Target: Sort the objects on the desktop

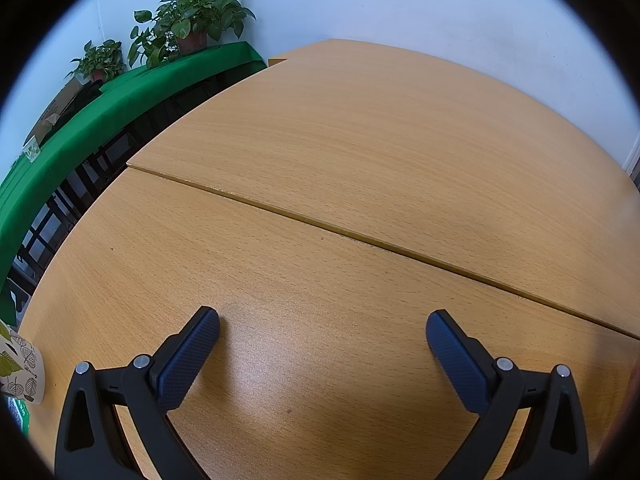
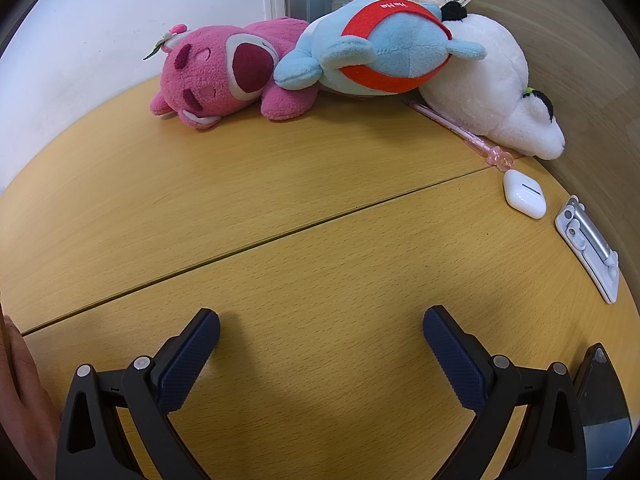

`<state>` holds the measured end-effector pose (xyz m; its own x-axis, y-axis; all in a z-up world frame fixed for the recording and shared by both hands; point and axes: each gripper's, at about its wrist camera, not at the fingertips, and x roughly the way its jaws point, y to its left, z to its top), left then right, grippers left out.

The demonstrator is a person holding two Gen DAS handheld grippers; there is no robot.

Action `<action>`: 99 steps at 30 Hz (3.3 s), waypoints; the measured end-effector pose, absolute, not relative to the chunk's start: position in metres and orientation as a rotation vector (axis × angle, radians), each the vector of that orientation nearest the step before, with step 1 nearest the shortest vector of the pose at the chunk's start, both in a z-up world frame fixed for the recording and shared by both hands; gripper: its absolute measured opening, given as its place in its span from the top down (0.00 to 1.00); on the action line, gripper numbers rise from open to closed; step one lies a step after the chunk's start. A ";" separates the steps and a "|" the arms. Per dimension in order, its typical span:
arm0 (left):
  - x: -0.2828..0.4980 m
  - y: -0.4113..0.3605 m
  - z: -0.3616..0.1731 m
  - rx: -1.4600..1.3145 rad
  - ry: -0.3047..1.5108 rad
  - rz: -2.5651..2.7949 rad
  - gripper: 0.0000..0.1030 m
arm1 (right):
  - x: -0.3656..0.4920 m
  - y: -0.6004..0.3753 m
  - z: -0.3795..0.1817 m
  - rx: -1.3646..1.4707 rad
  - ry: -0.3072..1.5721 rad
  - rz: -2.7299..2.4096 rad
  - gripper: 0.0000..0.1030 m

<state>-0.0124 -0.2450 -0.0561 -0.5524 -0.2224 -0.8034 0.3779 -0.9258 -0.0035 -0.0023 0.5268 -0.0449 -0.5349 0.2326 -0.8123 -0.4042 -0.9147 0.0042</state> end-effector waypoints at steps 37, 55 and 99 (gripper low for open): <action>-0.013 -0.245 -0.056 1.248 0.258 -2.478 0.00 | -0.002 0.526 -0.045 -1.259 0.271 2.458 0.00; -0.012 -0.245 -0.056 1.247 0.260 -2.476 0.00 | -0.002 0.527 -0.045 -1.259 0.271 2.459 0.00; 0.002 -0.234 -0.056 1.268 0.245 -2.471 0.00 | -0.002 0.524 -0.046 -1.281 0.281 2.441 0.00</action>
